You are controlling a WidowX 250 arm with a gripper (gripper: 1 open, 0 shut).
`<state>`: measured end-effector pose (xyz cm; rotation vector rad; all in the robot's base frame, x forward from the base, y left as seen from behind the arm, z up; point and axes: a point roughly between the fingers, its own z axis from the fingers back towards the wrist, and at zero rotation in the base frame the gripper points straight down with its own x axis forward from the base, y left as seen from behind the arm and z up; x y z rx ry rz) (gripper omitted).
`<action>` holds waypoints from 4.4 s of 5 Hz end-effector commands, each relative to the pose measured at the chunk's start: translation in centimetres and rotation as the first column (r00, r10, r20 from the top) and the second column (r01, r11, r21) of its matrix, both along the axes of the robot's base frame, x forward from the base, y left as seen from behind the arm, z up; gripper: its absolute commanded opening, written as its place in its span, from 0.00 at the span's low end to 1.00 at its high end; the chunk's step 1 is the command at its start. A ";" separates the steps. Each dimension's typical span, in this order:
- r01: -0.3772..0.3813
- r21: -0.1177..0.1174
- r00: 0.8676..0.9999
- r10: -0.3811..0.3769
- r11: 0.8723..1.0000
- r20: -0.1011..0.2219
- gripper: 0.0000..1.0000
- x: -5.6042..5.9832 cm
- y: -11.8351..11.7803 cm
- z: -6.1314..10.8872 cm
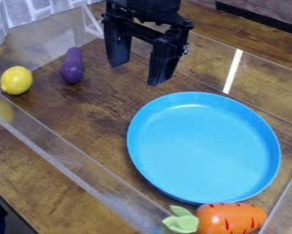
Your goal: Put the lemon on the blue tray
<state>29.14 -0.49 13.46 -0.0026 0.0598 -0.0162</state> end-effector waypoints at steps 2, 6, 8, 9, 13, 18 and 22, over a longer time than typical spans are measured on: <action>0.070 0.001 0.997 -0.070 0.998 -0.021 1.00 1.0 0.0 0.5; 0.185 0.010 0.982 -0.185 0.983 -0.033 1.00 2.0 0.1 -0.8; 0.249 0.022 0.968 -0.248 0.968 -0.029 1.00 2.1 0.4 0.5; 0.282 0.026 0.959 -0.281 0.959 -0.026 0.00 2.2 0.5 1.3; 0.328 0.056 0.945 -0.328 0.943 -0.018 0.00 -0.8 -0.6 1.9; 0.215 0.086 0.977 -0.215 0.973 -0.006 1.00 -2.6 15.3 -0.5; 0.149 0.082 0.989 -0.150 0.985 0.006 1.00 -2.3 20.1 -6.1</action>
